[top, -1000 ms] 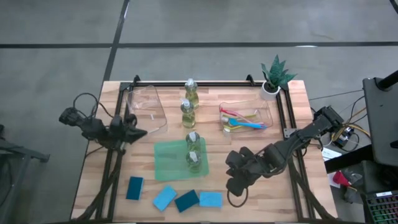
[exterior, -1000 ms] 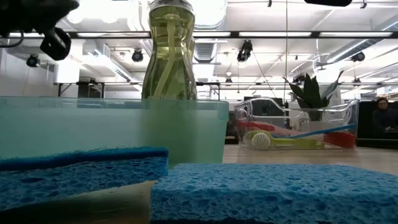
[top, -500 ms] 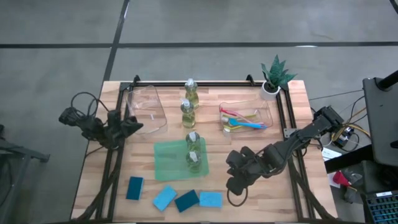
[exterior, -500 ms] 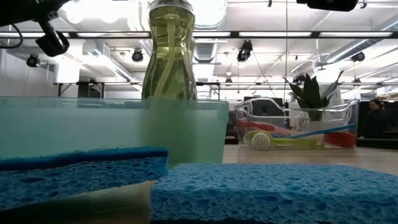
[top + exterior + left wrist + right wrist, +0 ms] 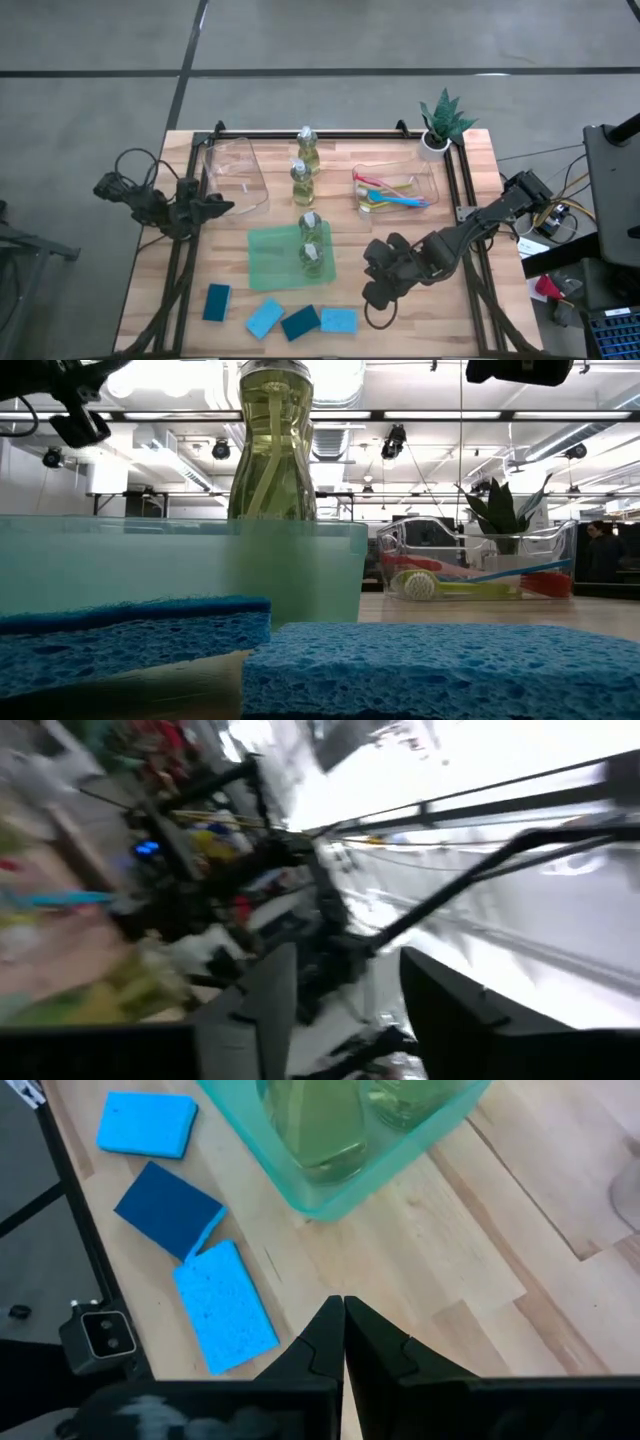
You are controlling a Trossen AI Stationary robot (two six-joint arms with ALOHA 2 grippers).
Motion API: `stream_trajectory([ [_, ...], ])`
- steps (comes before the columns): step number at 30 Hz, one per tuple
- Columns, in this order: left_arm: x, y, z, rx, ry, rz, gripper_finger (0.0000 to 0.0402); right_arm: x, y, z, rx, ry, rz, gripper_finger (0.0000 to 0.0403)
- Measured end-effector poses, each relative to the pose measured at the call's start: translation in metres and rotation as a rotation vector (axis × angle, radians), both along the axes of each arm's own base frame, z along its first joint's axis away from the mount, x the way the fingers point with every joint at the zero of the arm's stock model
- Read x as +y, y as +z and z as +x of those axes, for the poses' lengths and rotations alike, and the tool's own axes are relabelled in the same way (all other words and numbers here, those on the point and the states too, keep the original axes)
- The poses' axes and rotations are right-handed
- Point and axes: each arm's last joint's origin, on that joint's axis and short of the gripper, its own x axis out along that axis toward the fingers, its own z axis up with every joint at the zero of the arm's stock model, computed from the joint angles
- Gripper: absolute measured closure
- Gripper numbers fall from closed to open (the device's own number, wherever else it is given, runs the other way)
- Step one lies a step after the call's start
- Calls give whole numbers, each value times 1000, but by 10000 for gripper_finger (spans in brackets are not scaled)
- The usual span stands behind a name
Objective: Pick & Place Kitchen Sink Supplies
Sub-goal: Put the blue sponge into the left transparent bin
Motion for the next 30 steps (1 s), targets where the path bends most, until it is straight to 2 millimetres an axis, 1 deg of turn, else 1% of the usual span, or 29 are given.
stream_trajectory([
  [2, -1, 4, -1, -43, -27, 5, 212, 0, 0, 0, -4, -8, -6, 394],
  [5, -1, 15, -3, -67, -49, 39, 206, -1, 2, 0, -25, -18, -29, 394],
  [8, -1, 23, -3, -16, -53, 100, 209, -3, 5, -2, -37, -3, -42, 394],
  [10, -2, 26, -2, 82, -76, 154, 213, -3, 7, -2, -46, 5, -43, 394],
  [13, -4, 31, -1, 287, -145, 236, 219, -4, 7, -2, -53, -1, -54, 394],
  [17, -9, 45, 1, 552, -286, 334, 221, -4, 6, -2, -55, -6, -64, 394],
  [21, -18, 57, 10, 768, -423, 456, 221, -6, 1, -4, -27, 5, -87, 394],
  [23, -24, 55, 18, 889, -503, 495, 221, -7, -1, -6, -11, 13, -101, 394],
  [26, -34, 45, 29, 1047, -641, 521, 221, -9, -4, -9, 2, 20, -111, 394],
  [28, -41, 37, 35, 1112, -716, 527, 221, -10, -4, -12, 2, 26, -115, 394],
  [30, -48, 29, 41, 1157, -751, 555, 221, -11, -3, -13, -1, 27, -114, 394],
])
